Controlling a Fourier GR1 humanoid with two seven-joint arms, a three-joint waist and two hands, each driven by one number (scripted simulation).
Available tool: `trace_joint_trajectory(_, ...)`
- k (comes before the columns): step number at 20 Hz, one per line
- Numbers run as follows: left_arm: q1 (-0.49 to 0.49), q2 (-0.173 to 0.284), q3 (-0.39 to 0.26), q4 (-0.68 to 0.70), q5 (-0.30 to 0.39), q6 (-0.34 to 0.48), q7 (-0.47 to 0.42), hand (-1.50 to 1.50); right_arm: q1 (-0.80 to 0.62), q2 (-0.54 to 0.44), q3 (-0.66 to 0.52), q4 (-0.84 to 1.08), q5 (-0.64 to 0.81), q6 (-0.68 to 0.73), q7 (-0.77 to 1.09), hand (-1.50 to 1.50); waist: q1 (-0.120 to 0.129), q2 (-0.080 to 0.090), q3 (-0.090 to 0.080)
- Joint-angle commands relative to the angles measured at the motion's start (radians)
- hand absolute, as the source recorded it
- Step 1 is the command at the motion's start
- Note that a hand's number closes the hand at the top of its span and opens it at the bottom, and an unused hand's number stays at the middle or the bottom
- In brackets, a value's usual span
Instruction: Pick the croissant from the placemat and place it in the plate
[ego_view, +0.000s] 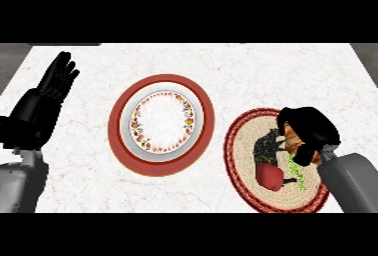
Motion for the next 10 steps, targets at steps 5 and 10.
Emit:
trace_joint_trajectory(5,0.076,0.028,0.059,-0.006,-0.009,0.029,0.005,0.0,0.303,0.063,-0.176,-0.122,0.06,-0.16,0.467,1.5,-0.14,-0.037,-0.001)
trace_joint_trajectory(10,0.103,0.039,0.067,-0.033,0.011,0.005,0.009,0.0,0.494,0.153,-0.094,-0.513,0.135,-0.195,0.644,1.5,-0.107,-0.031,-0.003)
